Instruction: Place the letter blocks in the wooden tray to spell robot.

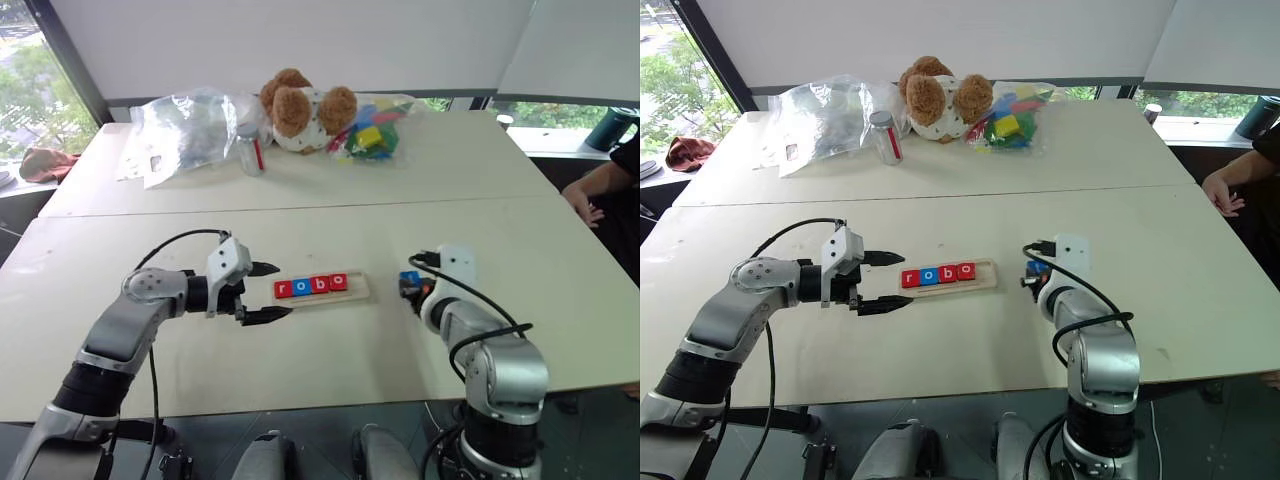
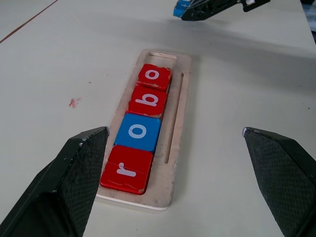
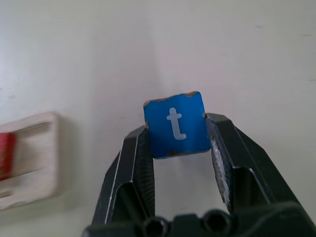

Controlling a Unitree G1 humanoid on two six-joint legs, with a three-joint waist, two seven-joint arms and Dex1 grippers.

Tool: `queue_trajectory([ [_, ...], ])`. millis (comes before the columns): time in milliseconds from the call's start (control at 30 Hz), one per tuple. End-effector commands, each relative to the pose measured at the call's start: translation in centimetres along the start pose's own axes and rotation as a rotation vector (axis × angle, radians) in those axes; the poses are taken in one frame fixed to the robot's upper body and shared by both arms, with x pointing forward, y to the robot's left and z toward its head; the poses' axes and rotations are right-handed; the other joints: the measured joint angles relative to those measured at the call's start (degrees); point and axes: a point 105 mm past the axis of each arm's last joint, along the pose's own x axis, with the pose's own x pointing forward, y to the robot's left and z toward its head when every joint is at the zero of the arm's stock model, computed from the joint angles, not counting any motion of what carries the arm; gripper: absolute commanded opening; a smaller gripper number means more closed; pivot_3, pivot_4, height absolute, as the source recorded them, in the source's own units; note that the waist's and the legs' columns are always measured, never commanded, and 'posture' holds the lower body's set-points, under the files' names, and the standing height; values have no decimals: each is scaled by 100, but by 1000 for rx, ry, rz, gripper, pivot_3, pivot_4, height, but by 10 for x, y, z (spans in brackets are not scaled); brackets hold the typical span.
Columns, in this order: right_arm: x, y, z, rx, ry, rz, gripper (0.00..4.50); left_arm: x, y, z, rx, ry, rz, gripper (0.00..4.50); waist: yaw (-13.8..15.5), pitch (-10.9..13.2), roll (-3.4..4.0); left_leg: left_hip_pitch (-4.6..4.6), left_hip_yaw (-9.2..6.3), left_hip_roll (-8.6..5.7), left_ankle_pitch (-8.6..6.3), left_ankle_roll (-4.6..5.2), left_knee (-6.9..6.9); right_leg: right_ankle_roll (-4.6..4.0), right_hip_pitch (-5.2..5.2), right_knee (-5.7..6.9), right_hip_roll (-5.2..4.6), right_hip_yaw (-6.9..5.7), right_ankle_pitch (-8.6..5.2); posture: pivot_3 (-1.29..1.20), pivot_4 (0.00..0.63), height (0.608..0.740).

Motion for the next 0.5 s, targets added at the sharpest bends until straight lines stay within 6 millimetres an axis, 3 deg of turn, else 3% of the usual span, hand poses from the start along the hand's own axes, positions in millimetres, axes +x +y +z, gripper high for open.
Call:
queue_trajectory([
  [33, -4, 13, -3, 0, 7, 44, 1143, -3, 4, 10, 51, -18, 12, 4500, 2, 0, 0, -2, 1, -1, 0, 0, 0, 0, 0, -5, -1, 0, 0, 0, 150, 740],
  [67, -3, 14, -4, 0, 10, 46, 1143, -3, 3, 10, 51, -18, 10, 4500, 1, 0, 0, -3, 2, -2, -1, 1, 3, 0, 1, -6, -3, 1, 0, 0, 150, 740],
  [300, -4, 11, -2, -26, 6, 38, 4471, -6, 4, 8, 50, -12, 12, 4500, 5, 0, 0, -1, 1, -2, -2, 3, 7, 1, 6, -11, -4, -1, 1, 0, 150, 740],
  [500, -20, -3, 31, -132, -114, 45, 4471, -16, 12, 3, 55, 13, 37, 4500, 10, 1, 0, -2, 2, -5, -3, 4, 9, 1, 8, -13, -8, -1, 1, 0, 150, 740],
])
